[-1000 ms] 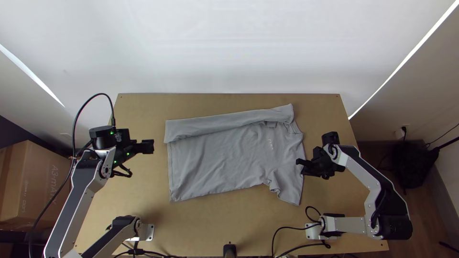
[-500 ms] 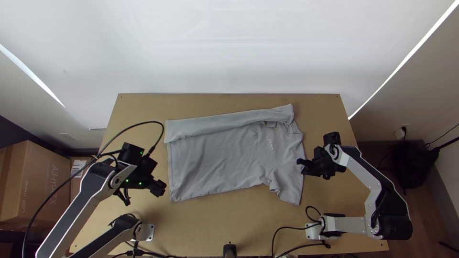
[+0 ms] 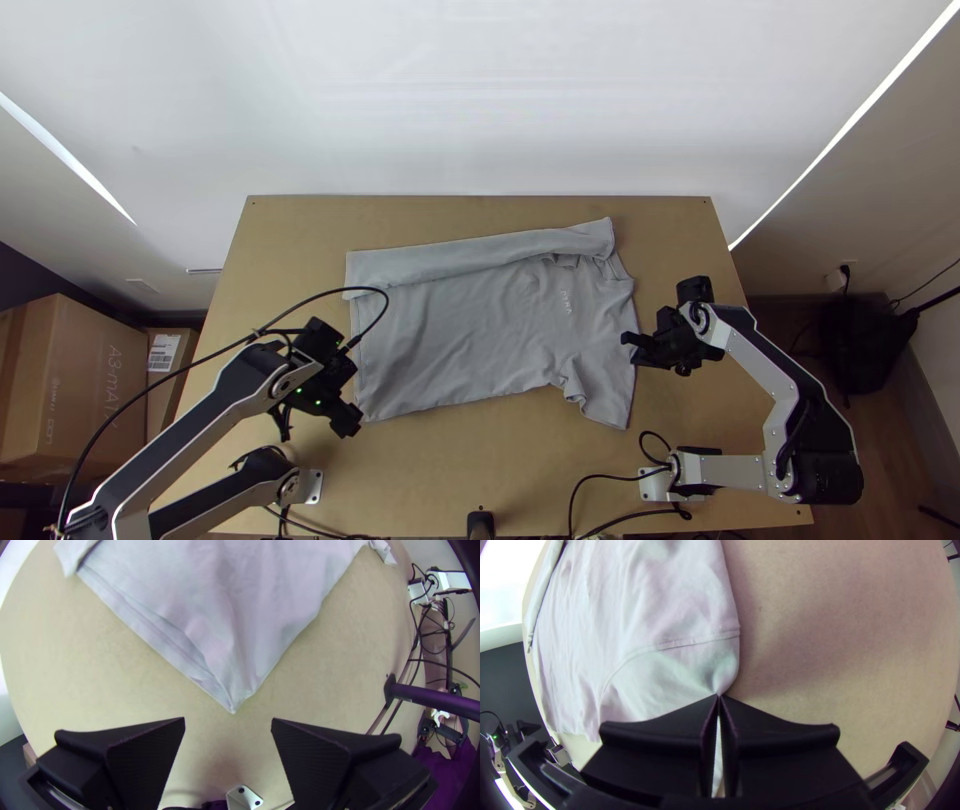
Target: Fold the t-shirt
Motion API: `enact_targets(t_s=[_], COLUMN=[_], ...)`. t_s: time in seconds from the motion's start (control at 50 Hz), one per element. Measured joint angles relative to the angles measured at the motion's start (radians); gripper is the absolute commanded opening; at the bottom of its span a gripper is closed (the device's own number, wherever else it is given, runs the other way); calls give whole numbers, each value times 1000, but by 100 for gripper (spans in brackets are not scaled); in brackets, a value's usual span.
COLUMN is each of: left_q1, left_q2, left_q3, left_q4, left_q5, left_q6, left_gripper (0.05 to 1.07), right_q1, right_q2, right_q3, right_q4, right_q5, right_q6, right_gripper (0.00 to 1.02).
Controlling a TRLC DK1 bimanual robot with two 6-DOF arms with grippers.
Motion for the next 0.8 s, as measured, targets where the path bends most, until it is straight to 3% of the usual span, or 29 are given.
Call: enact_targets(t_s=[0.4,0.48,0.58,0.66,0.68,0.8], left_q1=[-67,-84,-105,-117,-119,-125], left_q2=[239,278,302,302,300,277], left_q3=[-5,-5,-9,-21,-26,-41], left_q4=[76,77,92,139,155,209], left_q5=[0,0,0,0,0,-3], left_q6=[-13,-13,-20,-21,-21,-19], left_gripper=[91,78,44,11,7,8], right_q1=[-19,-26,-35,-39,-39,-40], right_q2=[-8,-8,-8,-8,-8,-8], right_q3=[0,0,0,0,0,0], right_q4=[-2,-3,-3,-3,-3,-5], right_q5=[0,0,0,0,0,0], right_q6=[-1,-4,-8,-12,-14,-22], right_gripper=[2,2,2,2,2,2])
